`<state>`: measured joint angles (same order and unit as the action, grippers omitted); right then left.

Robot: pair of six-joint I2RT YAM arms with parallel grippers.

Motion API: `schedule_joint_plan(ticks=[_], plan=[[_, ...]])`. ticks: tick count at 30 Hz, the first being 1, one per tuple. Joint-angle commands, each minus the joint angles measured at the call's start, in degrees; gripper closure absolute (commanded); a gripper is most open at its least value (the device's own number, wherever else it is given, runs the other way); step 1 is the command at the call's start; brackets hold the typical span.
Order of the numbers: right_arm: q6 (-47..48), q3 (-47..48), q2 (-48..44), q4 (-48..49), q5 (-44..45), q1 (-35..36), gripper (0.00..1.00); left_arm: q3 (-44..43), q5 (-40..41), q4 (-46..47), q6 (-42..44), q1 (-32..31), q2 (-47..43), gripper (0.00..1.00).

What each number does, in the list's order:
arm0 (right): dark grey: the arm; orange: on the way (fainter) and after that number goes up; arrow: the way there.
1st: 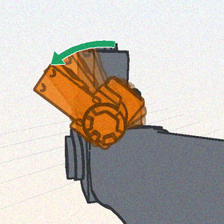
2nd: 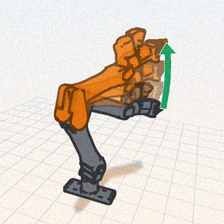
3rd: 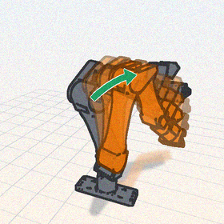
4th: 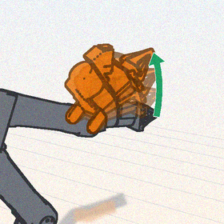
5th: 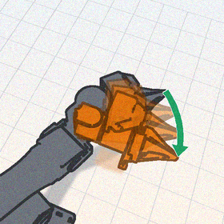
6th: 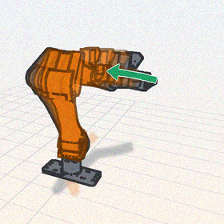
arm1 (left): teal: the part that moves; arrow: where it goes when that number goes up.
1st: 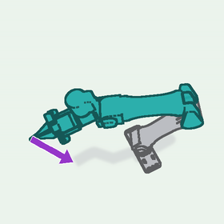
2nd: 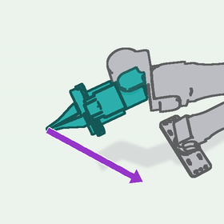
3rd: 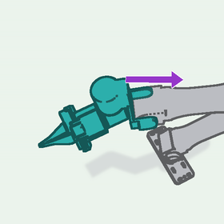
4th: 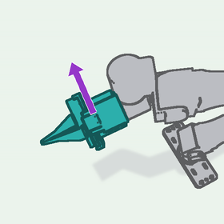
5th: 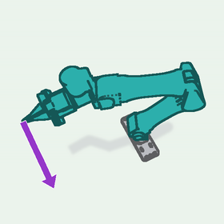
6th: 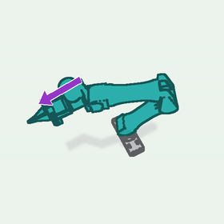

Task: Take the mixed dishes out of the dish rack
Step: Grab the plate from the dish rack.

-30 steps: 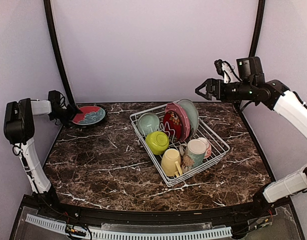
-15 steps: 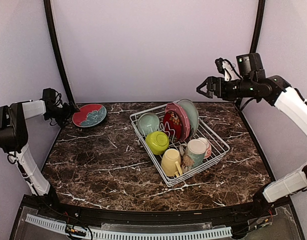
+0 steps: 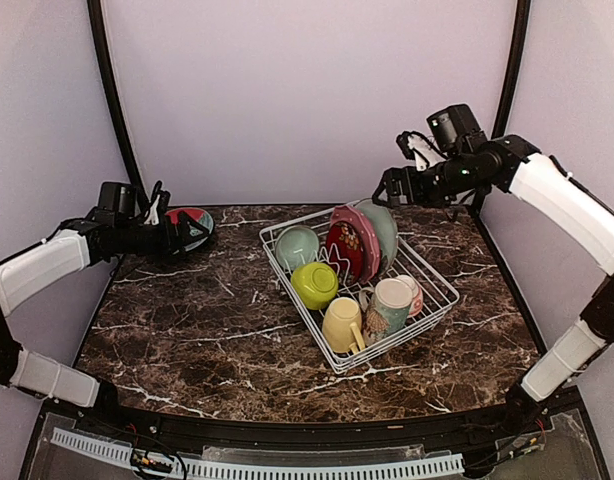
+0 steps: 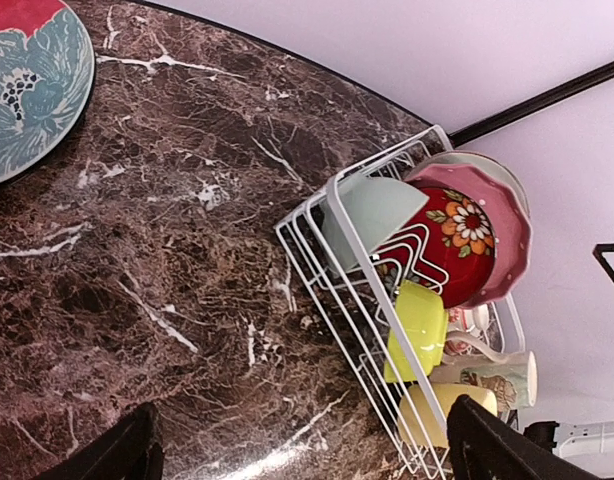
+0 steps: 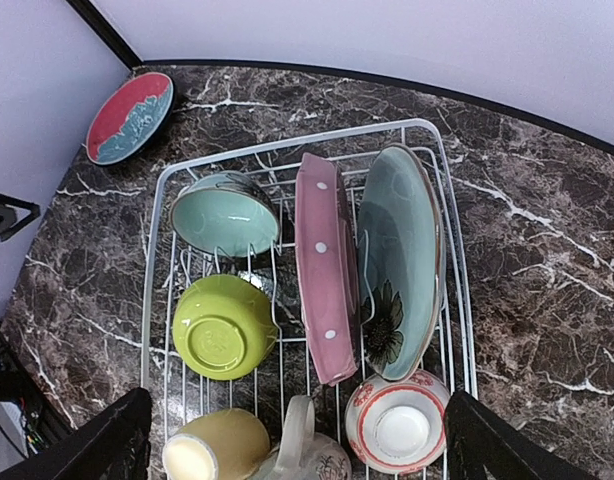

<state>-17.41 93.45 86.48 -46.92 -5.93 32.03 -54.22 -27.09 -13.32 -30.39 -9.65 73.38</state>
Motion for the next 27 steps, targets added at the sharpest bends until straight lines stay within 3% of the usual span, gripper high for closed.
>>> schedule_joint_plan(ticks=[1, 6, 14, 17, 27], plan=[[0.58, 6.15, 5.07, -8.83, 11.92, 4.27, 0.01, 4.70, -3.77, 1.33, -0.95, -0.38, -7.46, 0.01], [-2.23, 6.22, 7.81, -11.37, 19.53, 4.37, 0.02, 5.11, -7.13, -0.08, -0.53, -1.17, -12.13, 0.01], [-1.32, 8.81, 12.66, -8.95, 14.94, 4.36, 0.09, 4.81, -5.70, -1.44, 0.41, -3.70, -15.42, 0.01], [-0.44, 12.67, 16.19, -9.97, 16.86, 5.89, 0.11, 5.28, -4.92, -1.76, 0.19, -4.54, -15.81, 0.01], [2.29, 20.89, 25.36, -11.80, 23.51, 7.89, 0.43, 4.08, -3.86, -3.62, 0.80, -5.29, -16.49, 0.01]])
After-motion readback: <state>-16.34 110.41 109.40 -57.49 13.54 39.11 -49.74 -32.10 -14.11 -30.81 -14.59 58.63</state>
